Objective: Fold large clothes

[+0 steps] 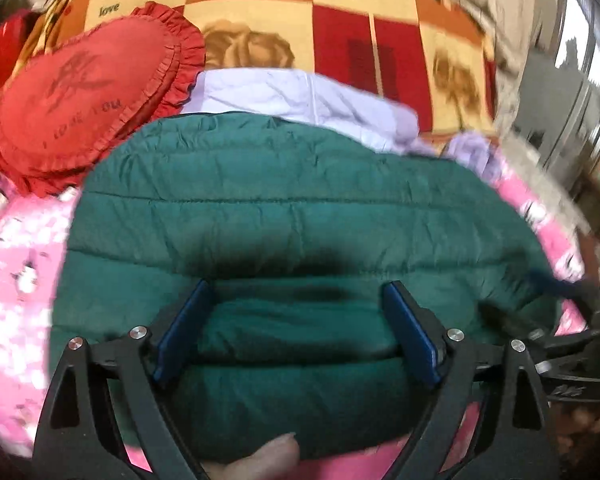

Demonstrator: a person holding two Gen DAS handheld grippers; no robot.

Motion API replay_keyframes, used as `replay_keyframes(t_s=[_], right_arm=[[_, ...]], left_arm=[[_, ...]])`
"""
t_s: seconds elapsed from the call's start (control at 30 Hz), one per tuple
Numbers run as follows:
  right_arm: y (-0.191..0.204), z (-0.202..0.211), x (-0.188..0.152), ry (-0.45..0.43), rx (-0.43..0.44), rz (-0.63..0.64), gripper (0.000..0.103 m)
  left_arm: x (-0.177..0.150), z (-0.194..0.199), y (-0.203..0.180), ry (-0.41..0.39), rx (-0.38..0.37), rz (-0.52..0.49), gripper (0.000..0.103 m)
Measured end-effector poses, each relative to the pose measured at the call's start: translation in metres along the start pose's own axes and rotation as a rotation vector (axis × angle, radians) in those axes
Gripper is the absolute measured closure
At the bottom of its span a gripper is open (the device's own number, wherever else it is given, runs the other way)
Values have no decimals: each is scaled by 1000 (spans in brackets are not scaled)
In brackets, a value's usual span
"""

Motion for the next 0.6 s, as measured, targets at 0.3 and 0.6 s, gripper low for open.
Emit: replay_keyframes(t_s=[0.3,0.6], right_arm=[[-4,109,-74,-87,-20,-86,0],[-4,153,-128,-115,-9,-103,0]], left_arm=[[-57,95,-25,-29,126,-55,14],[-100,132,-41,-9,109,-60,14]])
Point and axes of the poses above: each gripper's, at about its wrist camera, not at the fingertips, and z roughly against the way its jaws point, y to its left, x to its top, the point moved 6 cm from there along -z, roughly the way its jaws point, and after that the axes turned 14 degrees about y, right-handed, at the moved point
